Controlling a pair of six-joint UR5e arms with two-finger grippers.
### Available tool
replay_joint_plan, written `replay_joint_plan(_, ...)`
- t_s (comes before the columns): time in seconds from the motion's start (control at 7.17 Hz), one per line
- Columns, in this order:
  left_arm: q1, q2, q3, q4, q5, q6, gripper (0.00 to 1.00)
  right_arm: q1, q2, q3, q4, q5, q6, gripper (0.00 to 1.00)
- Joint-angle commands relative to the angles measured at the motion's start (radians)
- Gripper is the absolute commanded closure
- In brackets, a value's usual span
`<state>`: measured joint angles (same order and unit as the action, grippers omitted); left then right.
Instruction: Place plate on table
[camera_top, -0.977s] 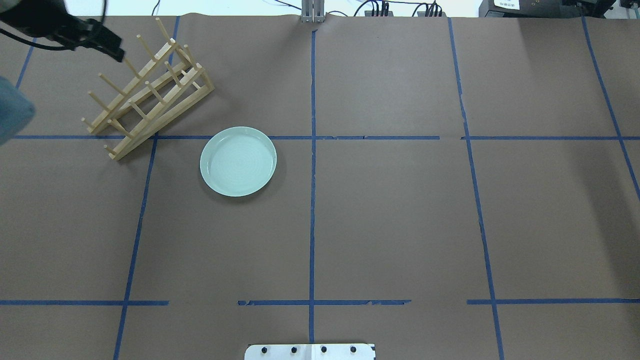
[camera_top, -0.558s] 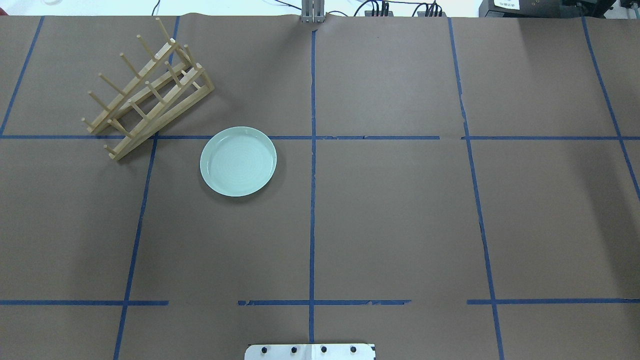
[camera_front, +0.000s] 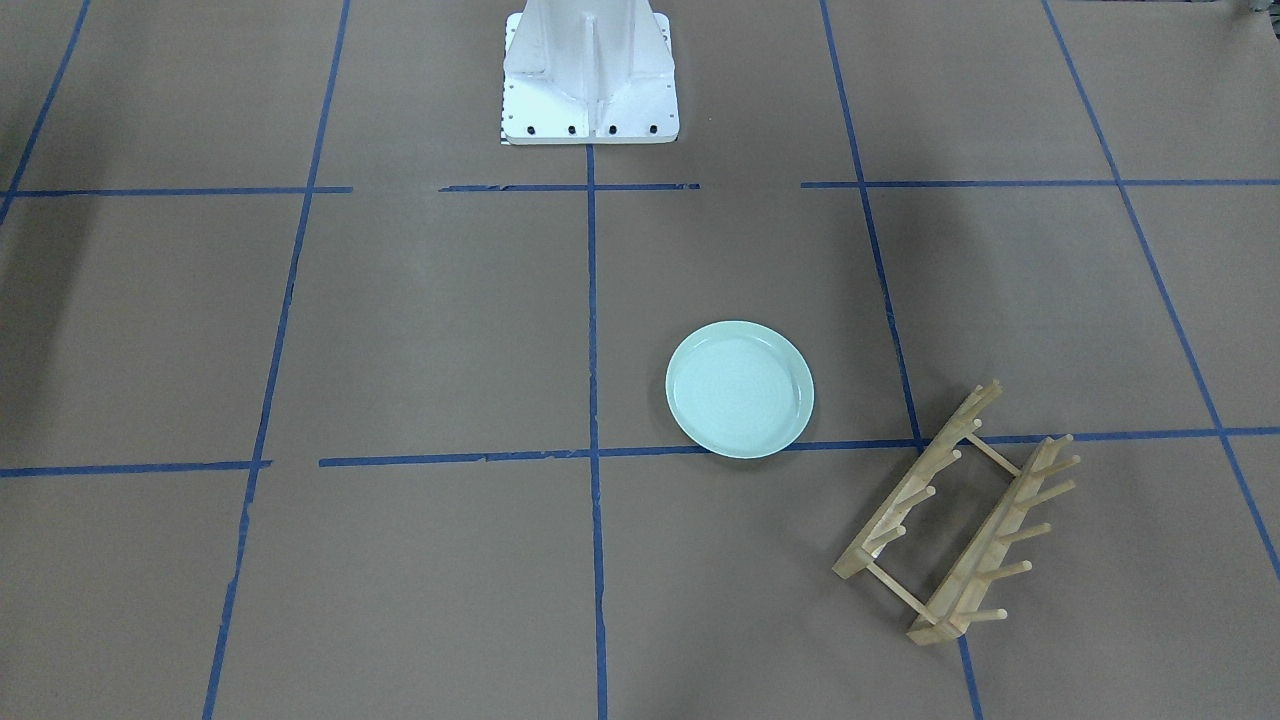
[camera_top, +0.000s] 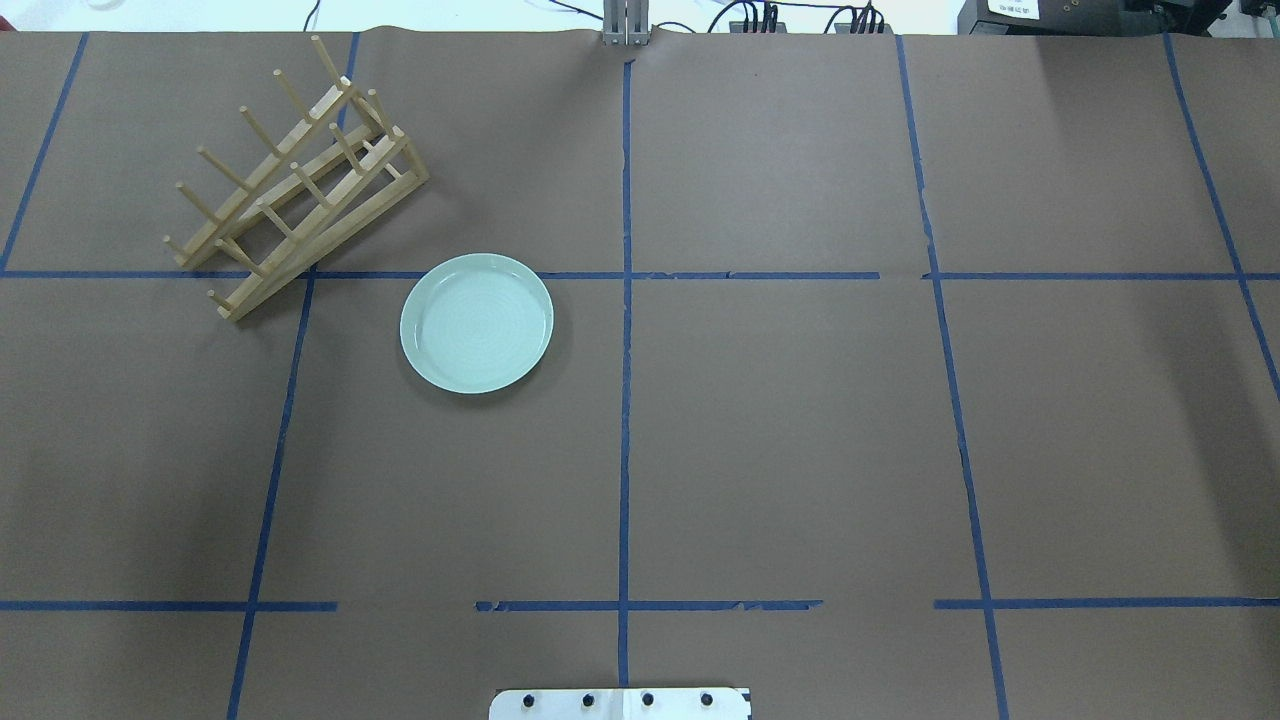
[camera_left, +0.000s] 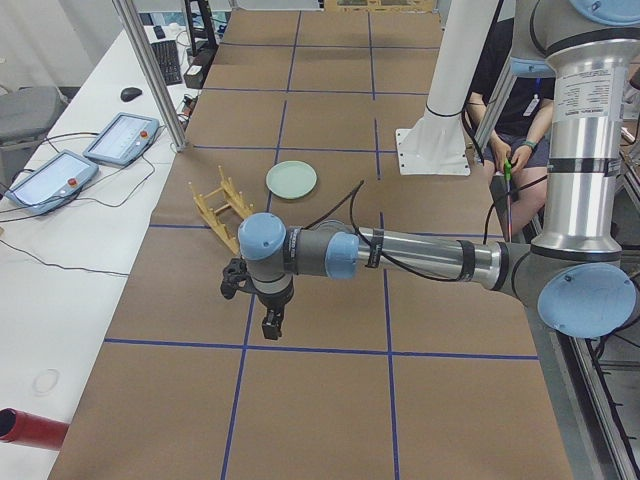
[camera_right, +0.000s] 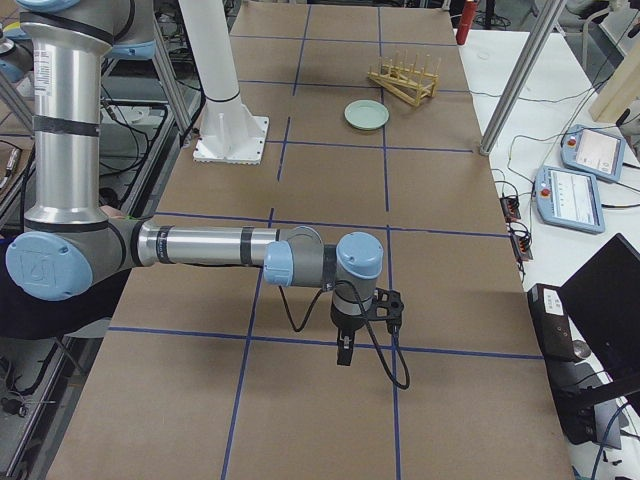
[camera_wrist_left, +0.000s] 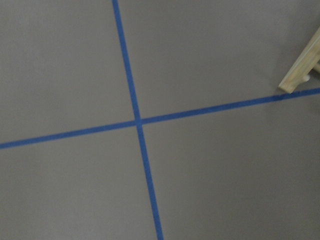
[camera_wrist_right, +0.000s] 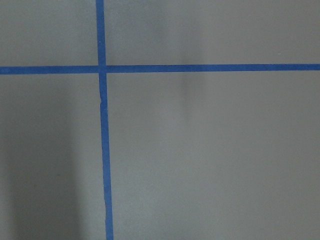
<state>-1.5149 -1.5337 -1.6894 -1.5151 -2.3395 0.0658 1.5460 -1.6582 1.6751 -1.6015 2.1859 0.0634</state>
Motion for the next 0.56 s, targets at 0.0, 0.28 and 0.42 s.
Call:
replay_joint_plan(0.0,-0.036,0.013,0.019,0.009,-0.001,0.003,0.00,0.000,0.000,0.000,0.000,0.000,0.001,0.00)
replay_joint_plan(0.28,-0.053,0.015,0.016,0.019,-0.001,-0.006,0.00,0.000,0.000,0.000,0.000,0.000,0.000,0.00)
replay_joint_plan(0.42,-0.062,0.015,0.017,0.019,0.002,-0.009,0.00,0.000,0.000,0.000,0.000,0.000,0.001,0.00)
